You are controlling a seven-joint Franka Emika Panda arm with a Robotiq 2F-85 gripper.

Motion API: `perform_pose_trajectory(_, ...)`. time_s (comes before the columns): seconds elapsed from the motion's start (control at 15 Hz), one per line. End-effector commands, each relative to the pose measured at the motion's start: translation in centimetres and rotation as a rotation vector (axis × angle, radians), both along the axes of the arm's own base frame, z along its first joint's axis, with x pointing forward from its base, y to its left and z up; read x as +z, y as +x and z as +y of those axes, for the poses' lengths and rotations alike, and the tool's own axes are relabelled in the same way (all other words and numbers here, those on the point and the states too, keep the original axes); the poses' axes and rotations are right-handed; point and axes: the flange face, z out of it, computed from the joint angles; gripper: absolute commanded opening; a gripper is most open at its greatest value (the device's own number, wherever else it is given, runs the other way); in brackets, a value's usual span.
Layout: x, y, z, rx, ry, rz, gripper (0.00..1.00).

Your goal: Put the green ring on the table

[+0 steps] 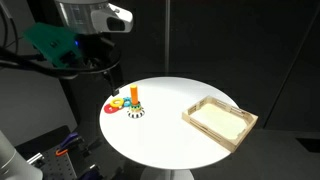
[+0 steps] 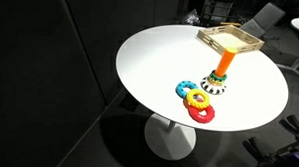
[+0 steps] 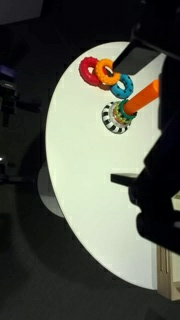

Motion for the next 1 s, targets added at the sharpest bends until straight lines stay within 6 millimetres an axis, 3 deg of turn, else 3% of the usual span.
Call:
perform_pose_trajectory(0.0, 0.0, 0.0, 0.0, 0.000, 0.000, 0.001, 1.00)
perform_pose_trajectory(0.13, 0.0, 0.0, 0.0, 0.000, 0.000, 0.001, 1.00)
perform_pose_trajectory(0.4, -0.9, 2.2, 1.0, -0.001, 0.016, 0.030, 1.00)
perform_pose_trajectory(0.93, -4.6, 9.4, 6.7, 0.095, -0.026, 0.067, 1.00)
